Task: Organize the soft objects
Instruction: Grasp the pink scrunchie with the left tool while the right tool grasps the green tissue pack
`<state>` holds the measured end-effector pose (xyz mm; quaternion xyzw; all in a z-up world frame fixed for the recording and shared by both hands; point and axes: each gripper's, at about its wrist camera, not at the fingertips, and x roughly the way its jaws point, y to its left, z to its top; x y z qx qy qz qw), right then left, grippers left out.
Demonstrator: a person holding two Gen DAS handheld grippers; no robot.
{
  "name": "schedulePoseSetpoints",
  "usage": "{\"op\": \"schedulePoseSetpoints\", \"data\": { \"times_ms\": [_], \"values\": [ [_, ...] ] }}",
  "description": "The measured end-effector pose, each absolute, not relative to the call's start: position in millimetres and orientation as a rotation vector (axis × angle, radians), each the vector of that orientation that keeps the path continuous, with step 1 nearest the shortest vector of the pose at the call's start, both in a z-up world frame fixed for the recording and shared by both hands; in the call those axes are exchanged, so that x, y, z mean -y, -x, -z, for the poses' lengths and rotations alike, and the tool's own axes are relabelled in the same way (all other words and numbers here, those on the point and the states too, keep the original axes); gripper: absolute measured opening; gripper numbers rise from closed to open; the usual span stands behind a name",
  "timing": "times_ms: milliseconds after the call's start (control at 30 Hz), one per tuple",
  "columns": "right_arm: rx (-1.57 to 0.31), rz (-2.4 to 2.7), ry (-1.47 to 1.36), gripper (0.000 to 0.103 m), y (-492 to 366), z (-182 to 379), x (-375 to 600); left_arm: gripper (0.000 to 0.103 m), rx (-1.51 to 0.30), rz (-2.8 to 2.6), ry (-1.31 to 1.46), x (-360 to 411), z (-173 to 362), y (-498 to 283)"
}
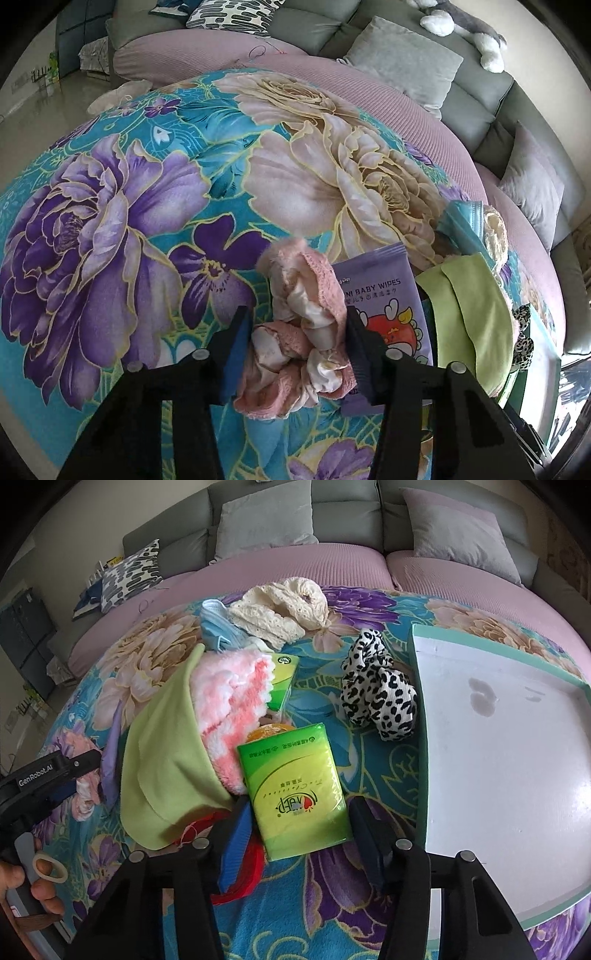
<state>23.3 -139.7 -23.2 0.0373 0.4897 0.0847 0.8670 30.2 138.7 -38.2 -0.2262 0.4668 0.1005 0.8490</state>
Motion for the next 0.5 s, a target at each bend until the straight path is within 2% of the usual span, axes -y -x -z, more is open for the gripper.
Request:
{"op": "schedulePoseSetpoints", "data": {
  "times_ms": [133, 233, 500],
  "values": [
    [-1.023, -0.180, -0.081, 0.056, -23, 23, 140, 0.033, -0.978, -0.203, 0.487, -140, 38, -30],
    [-1.021, -0.183, -0.082, 0.055, -23, 22, 140, 0.027, -0.973, -0.191, 0.489, -140, 36, -30],
    [-0.987, -0.192, -0.099, 0.054, -19, 11, 143, 0.020, -0.895, -0.176, 0.467, -139, 17, -23]
  ]
}}
